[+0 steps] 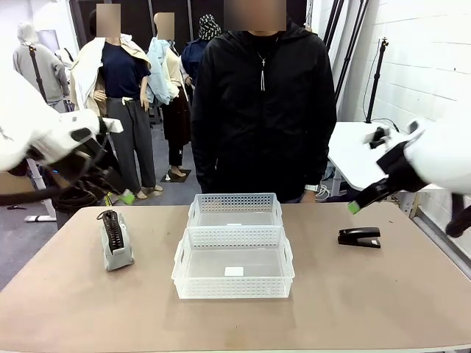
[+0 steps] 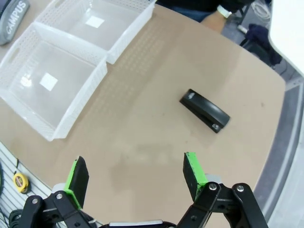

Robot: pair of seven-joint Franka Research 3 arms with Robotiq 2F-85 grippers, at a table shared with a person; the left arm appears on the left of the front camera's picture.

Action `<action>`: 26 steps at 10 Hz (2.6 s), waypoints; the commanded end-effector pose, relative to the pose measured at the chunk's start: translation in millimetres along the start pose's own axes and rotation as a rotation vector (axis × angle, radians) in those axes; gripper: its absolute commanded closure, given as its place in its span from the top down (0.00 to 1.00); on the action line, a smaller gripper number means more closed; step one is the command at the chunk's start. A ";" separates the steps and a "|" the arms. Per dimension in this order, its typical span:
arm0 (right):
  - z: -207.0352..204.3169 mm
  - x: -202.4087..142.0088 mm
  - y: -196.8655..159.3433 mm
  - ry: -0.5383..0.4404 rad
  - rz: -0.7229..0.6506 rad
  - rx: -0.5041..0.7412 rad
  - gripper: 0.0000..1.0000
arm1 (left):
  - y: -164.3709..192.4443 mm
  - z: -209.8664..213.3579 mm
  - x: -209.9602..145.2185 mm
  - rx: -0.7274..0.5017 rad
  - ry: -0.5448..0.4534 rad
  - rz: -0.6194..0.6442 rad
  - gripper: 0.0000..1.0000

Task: Distribute items into two baskets.
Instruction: Pick up the Pencil pouch that the person points to.

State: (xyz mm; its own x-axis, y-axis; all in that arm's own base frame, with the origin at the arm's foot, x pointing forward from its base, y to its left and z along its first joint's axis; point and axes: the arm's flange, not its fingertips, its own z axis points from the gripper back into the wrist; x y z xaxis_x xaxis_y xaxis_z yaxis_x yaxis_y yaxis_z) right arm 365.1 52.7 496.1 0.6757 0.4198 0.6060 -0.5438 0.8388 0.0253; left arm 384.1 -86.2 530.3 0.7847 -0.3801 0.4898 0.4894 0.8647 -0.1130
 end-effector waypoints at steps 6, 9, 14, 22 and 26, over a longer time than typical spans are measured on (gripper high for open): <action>74.3 -71.9 -64.4 -0.163 -0.126 0.107 1.00 | 107.1 115.3 -79.4 -0.136 -0.267 0.004 1.00; 81.5 -91.1 -82.1 -0.210 -0.181 0.141 1.00 | 138.1 105.6 -140.8 -0.216 -0.392 0.095 1.00; 86.2 -108.1 -88.3 -0.266 -0.192 0.205 1.00 | 158.0 86.8 -160.6 -0.277 -0.449 0.126 1.00; 99.0 -90.8 -108.5 -0.259 -0.167 0.184 1.00 | 156.5 96.4 -152.8 -0.284 -0.468 0.115 1.00; 99.0 -90.8 -108.5 -0.259 -0.167 0.184 1.00 | 156.5 96.4 -152.8 -0.284 -0.468 0.115 1.00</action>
State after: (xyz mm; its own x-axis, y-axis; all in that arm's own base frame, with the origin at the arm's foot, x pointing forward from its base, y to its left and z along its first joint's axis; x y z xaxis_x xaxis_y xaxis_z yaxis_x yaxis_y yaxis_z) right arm 313.1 -113.0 516.5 0.6155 0.1736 0.7688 -0.5383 0.8050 0.2492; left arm 303.5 137.6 520.5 0.6275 -0.0480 0.7771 0.5343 0.7525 -0.3850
